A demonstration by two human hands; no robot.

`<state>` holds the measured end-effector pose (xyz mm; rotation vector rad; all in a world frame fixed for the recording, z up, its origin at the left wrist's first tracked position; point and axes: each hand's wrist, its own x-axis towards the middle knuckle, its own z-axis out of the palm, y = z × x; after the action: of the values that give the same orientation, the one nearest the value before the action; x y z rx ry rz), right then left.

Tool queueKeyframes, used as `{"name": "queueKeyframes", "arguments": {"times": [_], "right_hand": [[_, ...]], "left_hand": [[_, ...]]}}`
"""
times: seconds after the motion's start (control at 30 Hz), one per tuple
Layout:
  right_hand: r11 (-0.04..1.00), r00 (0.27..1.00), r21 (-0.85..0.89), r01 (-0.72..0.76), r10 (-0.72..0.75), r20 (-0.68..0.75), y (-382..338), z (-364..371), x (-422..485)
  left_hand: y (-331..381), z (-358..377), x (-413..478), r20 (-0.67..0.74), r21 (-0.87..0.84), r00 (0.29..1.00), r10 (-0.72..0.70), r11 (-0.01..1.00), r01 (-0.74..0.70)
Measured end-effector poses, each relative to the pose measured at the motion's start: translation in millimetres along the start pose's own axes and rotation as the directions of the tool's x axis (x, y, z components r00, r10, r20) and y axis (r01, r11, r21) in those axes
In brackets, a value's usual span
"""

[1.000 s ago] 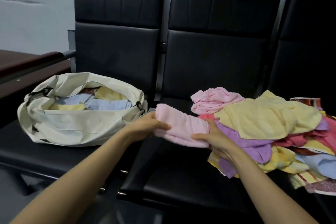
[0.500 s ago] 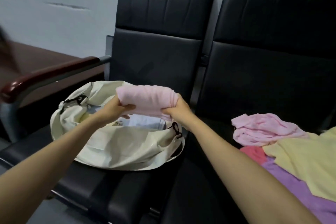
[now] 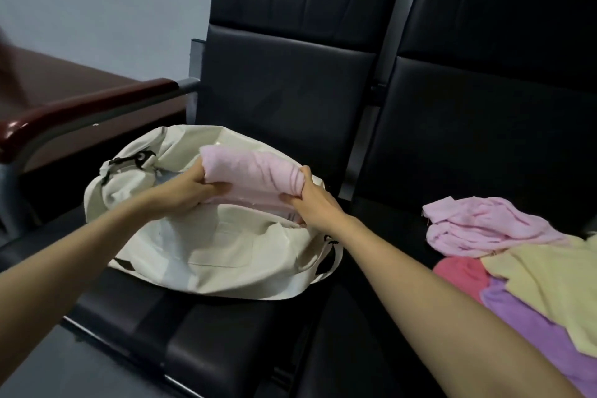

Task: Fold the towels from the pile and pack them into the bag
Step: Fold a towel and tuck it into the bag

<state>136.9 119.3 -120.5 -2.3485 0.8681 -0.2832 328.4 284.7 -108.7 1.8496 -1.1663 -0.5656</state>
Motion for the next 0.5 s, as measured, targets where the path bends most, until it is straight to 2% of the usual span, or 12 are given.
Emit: {"name": "queueKeyframes", "arguments": {"times": [0.1,0.17,0.23,0.27,0.37,0.43,0.5], "right_hand": [[0.999,0.999,0.038,0.022,-0.023,0.034,-1,-7,0],[0.999,0.992,0.017,0.035,-0.037,0.122,-2,-10,-3],[0.998,0.976,-0.041,0.045,-0.036,0.216,-4,-8,-9],[0.996,0.968,-0.072,0.047,-0.027,0.250,-5,-4,-11],[0.985,0.941,-0.169,0.023,0.035,0.335,-13,3,-13],[0.967,0.906,-0.253,-0.026,0.130,0.404,-21,0,-10],[0.936,0.863,-0.347,-0.056,0.220,0.455,-28,-4,-8]], "left_hand": [[18,-4,-14,0.076,-0.082,0.997,0.015,0.997,-0.009],[23,-8,-24,0.167,-0.095,0.982,-0.090,0.990,0.106],[26,-7,-33,0.180,0.056,0.952,-0.248,0.969,0.242],[26,-8,-36,0.147,0.200,0.937,-0.315,0.938,0.284],[21,-2,-38,0.057,0.595,0.909,-0.414,0.745,0.302],[16,5,-36,0.065,0.724,0.867,-0.495,0.621,0.301],[10,9,-29,0.075,0.775,0.808,-0.584,0.544,0.321]]}}
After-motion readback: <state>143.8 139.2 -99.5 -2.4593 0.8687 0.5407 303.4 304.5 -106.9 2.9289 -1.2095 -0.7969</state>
